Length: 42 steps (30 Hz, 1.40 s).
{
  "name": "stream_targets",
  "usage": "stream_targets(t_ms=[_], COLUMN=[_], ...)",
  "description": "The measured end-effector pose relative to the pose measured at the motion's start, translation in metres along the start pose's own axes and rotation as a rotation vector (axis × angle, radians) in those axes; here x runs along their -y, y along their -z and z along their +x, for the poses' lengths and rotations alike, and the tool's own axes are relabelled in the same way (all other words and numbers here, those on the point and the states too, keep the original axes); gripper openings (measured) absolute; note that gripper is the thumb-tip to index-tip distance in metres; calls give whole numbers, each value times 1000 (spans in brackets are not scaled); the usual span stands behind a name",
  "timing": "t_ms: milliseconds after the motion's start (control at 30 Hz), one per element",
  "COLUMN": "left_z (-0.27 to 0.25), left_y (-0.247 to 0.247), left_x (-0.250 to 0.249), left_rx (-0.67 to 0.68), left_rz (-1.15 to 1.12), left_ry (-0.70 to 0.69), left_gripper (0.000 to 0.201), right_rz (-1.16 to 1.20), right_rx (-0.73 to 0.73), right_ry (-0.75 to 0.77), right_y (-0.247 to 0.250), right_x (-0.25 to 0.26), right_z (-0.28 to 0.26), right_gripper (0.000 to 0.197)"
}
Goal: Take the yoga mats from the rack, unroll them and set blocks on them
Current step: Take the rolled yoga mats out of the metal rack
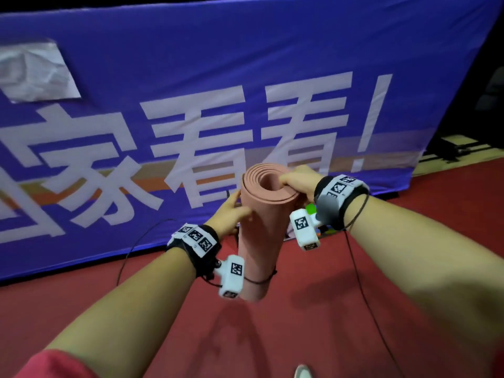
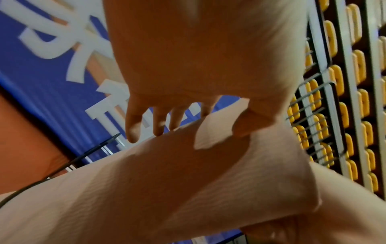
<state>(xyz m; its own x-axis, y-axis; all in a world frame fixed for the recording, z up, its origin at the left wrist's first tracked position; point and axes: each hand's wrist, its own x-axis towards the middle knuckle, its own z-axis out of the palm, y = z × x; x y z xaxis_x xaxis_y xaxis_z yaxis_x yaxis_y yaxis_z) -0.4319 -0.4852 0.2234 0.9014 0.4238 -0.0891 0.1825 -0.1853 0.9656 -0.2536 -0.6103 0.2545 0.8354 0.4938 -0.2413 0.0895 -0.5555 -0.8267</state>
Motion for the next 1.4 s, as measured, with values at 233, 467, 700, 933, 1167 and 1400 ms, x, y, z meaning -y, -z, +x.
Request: stream_targets(t_ms=[233, 467, 700, 933, 1167, 1400], left_z=[-126, -206, -279, -331, -373, -418], left_y=[-30, -81, -188, -253, -282, -273], left_x=[5, 9, 57, 125, 206, 297], left_rx=[16, 33, -117, -162, -147, -188], left_rz=[-192, 10, 134, -2, -167, -294], left_ry=[322, 400, 529, 607, 744, 820], left_gripper=[42, 46, 60, 40, 31, 35], right_rz=[-249, -466, -484, -472, -397, -308], right_rx=[-107, -24, 118, 179, 255, 297], right_ry=[112, 171, 189, 113, 37, -132], right_y=[-22, -18, -3, -4, -44, -119], right_x=[-38, -92, -196, -292, -379, -436], right_z=[-152, -230, -311, -363, -385, -415], right_gripper=[19, 20, 29, 27, 52, 57])
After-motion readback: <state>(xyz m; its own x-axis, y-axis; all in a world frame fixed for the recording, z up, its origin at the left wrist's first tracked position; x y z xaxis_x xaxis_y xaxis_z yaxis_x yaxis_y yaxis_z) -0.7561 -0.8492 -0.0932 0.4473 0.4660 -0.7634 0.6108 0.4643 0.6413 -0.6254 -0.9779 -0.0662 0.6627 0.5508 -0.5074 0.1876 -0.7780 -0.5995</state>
